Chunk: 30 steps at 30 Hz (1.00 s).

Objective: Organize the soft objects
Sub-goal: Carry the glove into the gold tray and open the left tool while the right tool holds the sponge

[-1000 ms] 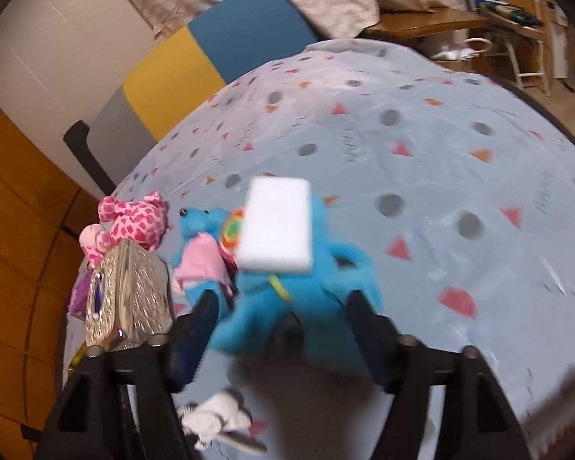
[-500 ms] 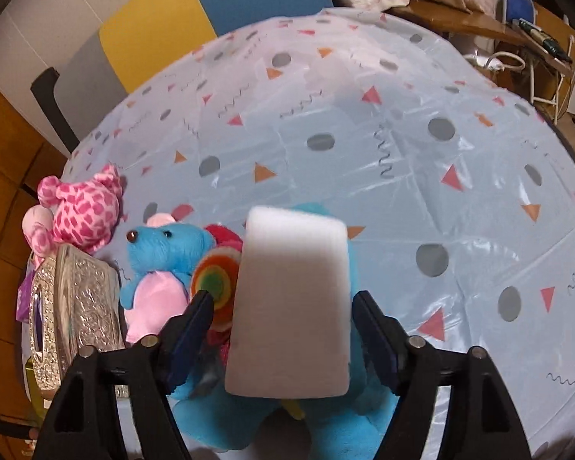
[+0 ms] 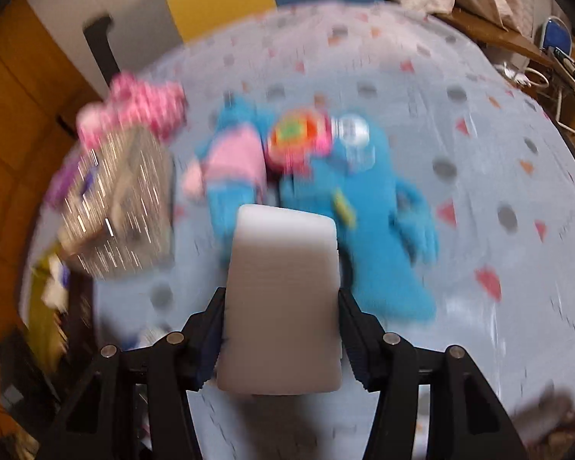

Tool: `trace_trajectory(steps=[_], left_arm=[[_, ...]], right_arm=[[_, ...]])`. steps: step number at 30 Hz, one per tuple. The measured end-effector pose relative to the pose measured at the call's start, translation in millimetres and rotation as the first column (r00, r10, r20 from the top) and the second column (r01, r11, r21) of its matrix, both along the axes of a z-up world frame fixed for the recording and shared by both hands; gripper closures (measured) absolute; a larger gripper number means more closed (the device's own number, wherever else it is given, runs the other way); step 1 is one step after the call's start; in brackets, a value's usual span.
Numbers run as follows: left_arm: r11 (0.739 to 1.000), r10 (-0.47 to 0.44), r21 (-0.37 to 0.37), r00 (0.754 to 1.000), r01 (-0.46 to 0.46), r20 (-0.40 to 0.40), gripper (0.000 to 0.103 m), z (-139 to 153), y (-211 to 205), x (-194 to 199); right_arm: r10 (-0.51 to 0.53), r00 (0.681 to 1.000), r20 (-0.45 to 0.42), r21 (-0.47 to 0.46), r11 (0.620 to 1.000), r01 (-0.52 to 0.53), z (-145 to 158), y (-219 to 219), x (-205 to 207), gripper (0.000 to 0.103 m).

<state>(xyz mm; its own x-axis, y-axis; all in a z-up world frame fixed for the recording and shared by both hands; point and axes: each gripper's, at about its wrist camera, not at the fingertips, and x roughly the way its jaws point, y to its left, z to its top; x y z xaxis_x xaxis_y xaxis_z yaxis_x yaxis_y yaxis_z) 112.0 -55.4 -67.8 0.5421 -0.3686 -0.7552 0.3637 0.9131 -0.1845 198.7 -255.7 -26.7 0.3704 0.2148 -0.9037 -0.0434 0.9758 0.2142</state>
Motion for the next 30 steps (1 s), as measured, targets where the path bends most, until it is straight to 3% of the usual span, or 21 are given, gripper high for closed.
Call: trace_trajectory(steps=[3, 5, 6, 9, 12, 18, 24, 25, 26, 30], left_arm=[[1.000, 0.019, -0.001, 1.000, -0.019, -0.012, 0.056, 2, 6, -3], [1.000, 0.014, -0.007, 1.000, -0.014, -0.017, 0.041, 2, 8, -4], [1.000, 0.009, -0.013, 1.000, -0.009, -0.020, 0.038, 2, 9, -6], [1.000, -0.011, -0.019, 0.999, 0.010, -0.045, 0.037, 2, 11, -11], [0.999, -0.027, 0.022, 0.999, 0.028, -0.027, 0.035, 6, 10, -16], [0.994, -0.064, 0.095, 0.998, 0.063, 0.006, 0.026, 13, 2, -11], [0.955, -0.168, 0.247, 0.986, 0.167, -0.015, 0.026, 2, -23, 6], [0.947, -0.178, 0.270, 0.984, 0.176, -0.020, 0.030, 0, -25, 8], [0.942, -0.183, 0.284, 0.983, 0.181, -0.021, 0.050, -2, -27, 11], [0.938, -0.185, 0.284, 0.980, 0.200, -0.078, 0.058, -17, -32, 21]], right_arm=[[-0.004, 0.998, -0.067, -0.022, 1.000, 0.003, -16, 11, -9, 0.047], [-0.011, 0.995, -0.095, -0.037, 0.999, 0.007, -29, 18, -11, 0.047], [-0.014, 0.994, -0.112, -0.042, 0.999, 0.010, -36, 20, -11, 0.047], [-0.033, 0.988, -0.148, -0.075, 0.997, 0.022, -54, 24, -8, 0.048], [-0.033, 0.992, -0.121, -0.092, 0.996, 0.022, -55, 25, -6, 0.047], [-0.073, 0.990, -0.119, -0.029, 0.997, 0.071, -57, 13, -6, 0.045], [-0.087, 0.988, -0.125, 0.001, 0.996, 0.088, -55, 1, -2, 0.044], [-0.087, 0.988, -0.125, 0.000, 0.996, 0.088, -55, 0, -2, 0.044], [-0.086, 0.988, -0.126, 0.000, 0.996, 0.087, -55, -1, -1, 0.044], [-0.079, 0.989, -0.125, -0.012, 0.997, 0.078, -54, 0, 1, 0.045]])
